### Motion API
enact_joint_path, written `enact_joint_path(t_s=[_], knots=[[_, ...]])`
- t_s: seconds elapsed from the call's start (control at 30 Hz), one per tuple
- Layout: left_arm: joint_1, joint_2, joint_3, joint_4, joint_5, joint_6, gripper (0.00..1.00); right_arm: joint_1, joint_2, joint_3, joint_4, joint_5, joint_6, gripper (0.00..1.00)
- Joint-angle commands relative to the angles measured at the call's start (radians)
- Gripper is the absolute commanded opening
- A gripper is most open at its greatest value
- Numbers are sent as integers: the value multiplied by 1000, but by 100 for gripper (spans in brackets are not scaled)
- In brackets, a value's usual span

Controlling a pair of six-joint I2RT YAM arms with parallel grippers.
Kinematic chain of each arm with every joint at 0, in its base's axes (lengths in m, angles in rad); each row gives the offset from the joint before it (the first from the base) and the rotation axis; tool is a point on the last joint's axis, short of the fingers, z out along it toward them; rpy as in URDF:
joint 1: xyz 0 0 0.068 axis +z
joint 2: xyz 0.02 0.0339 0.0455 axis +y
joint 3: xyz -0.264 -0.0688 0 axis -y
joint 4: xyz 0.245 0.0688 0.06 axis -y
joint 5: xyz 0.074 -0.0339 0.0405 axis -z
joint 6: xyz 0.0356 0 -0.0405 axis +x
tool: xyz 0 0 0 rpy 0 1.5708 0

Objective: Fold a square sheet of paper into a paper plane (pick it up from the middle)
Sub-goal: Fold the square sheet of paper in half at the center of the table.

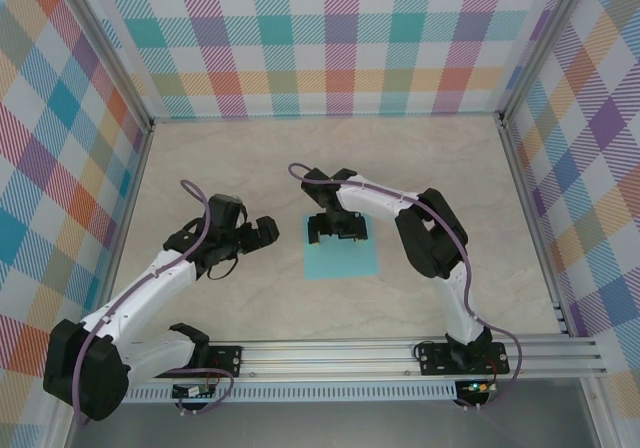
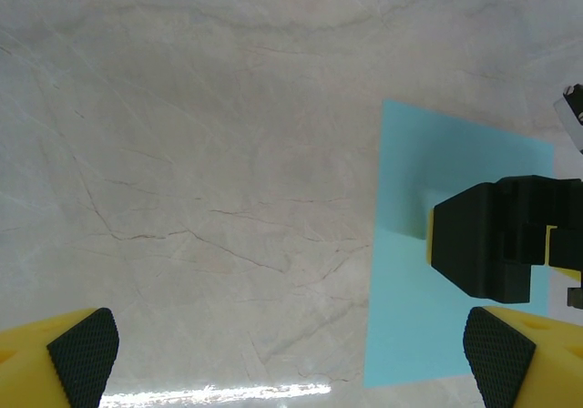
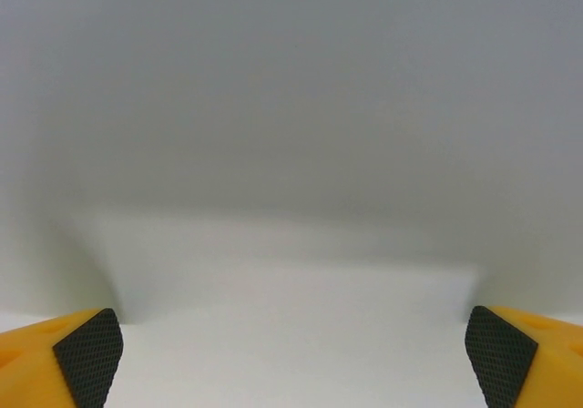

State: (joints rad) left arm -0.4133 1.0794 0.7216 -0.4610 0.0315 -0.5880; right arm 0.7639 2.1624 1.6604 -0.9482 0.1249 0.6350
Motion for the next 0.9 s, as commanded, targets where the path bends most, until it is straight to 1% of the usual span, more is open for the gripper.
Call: enact_joint_path(t_s=[0.0, 0.07, 0.13, 0.27, 0.43, 0.53, 0.6, 0.87], knots=[[15, 11, -14, 30, 31, -14, 100, -3, -33, 23, -56, 35, -10, 100], [15, 16, -14, 32, 36, -15, 100, -5, -21, 6, -42, 26, -10, 100], [16, 19, -13, 34, 41, -14, 100, -9, -6, -20, -1, -40, -19, 100], [15, 22, -14, 34, 41, -15, 100, -9, 16, -65, 58, -104, -11, 100], [16, 29, -12, 33, 45, -16, 100, -7, 65, -94, 43, -81, 5, 100], [16, 30, -11, 31, 44, -16, 100, -5, 84, -99, 6, -16, 21, 100], [16, 34, -12, 34, 47, -18, 100, -3, 88, -99, 0, -3, 17, 100], [15, 53, -8, 30, 56, -27, 100, 3, 84, -90, 18, -26, 14, 99]])
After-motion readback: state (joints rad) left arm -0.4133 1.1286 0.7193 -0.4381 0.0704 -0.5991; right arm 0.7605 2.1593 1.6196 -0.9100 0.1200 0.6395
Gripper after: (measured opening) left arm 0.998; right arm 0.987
